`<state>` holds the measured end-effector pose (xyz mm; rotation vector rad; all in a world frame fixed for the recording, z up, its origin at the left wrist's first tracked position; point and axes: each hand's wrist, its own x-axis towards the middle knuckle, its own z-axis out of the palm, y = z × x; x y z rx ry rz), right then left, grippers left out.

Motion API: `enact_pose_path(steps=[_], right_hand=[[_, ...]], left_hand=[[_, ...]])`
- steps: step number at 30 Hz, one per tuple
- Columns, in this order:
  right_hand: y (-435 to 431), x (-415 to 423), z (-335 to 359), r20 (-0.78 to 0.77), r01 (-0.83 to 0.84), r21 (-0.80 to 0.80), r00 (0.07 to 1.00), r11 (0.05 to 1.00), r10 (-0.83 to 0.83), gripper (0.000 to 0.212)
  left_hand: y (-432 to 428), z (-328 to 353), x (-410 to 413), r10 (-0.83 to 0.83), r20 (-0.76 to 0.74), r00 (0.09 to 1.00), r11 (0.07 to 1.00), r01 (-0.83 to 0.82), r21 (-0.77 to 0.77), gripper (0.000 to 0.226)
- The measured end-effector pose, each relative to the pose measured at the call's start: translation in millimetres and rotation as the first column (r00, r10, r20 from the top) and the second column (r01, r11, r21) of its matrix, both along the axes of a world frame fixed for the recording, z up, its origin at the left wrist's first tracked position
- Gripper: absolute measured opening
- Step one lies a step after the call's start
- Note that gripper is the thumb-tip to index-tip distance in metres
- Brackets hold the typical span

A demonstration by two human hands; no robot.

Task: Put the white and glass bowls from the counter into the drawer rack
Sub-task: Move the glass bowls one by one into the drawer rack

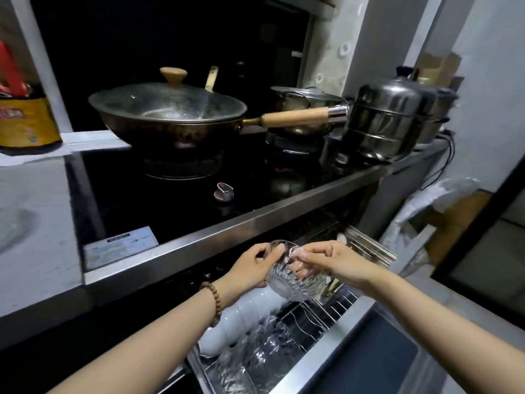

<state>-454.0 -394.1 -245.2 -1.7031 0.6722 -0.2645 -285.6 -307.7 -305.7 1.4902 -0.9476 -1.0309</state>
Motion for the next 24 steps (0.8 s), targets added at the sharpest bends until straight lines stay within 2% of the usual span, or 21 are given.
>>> enact_pose_path(steps=[5, 8, 11, 13, 16, 20, 24], right_hand=[[-22, -1, -42, -0.074, 0.148, 0.206, 0.988, 0.967, -0.136, 0.024], [-35, 0, -67, -0.154, 0.248, 0.213, 0.964, 0.945, -0.218, 0.022], [-50, 3, -92, -0.233, 0.342, 0.229, 0.928, 0.911, -0.290, 0.021], [-58, 6, -106, -0.294, 0.384, 0.247, 0.905, 0.889, -0.309, 0.019], [-66, 11, -124, -0.427, 0.414, 0.241, 0.857, 0.878, -0.288, 0.019], [-74, 18, -146, -0.499, 0.433, 0.277, 0.828, 0.858, -0.257, 0.019], [-83, 25, -163, -0.560, 0.412, 0.331, 0.810, 0.849, -0.175, 0.024]], left_hand=[[-19, -53, -7, -0.002, 0.049, 0.999, 0.996, -0.002, 0.085, 0.043], [-22, -84, -12, -0.007, 0.119, 0.993, 0.991, -0.009, 0.133, 0.054], [-20, -114, -11, -0.101, 0.255, 0.962, 0.973, 0.043, 0.226, 0.064], [-17, -131, -9, -0.168, 0.397, 0.902, 0.963, 0.064, 0.261, 0.071], [-14, -152, -6, -0.265, 0.605, 0.751, 0.941, 0.063, 0.334, 0.082], [-11, -174, -5, -0.376, 0.664, 0.647, 0.899, 0.079, 0.432, 0.090], [-9, -190, -6, -0.385, 0.724, 0.572, 0.897, 0.049, 0.438, 0.094]])
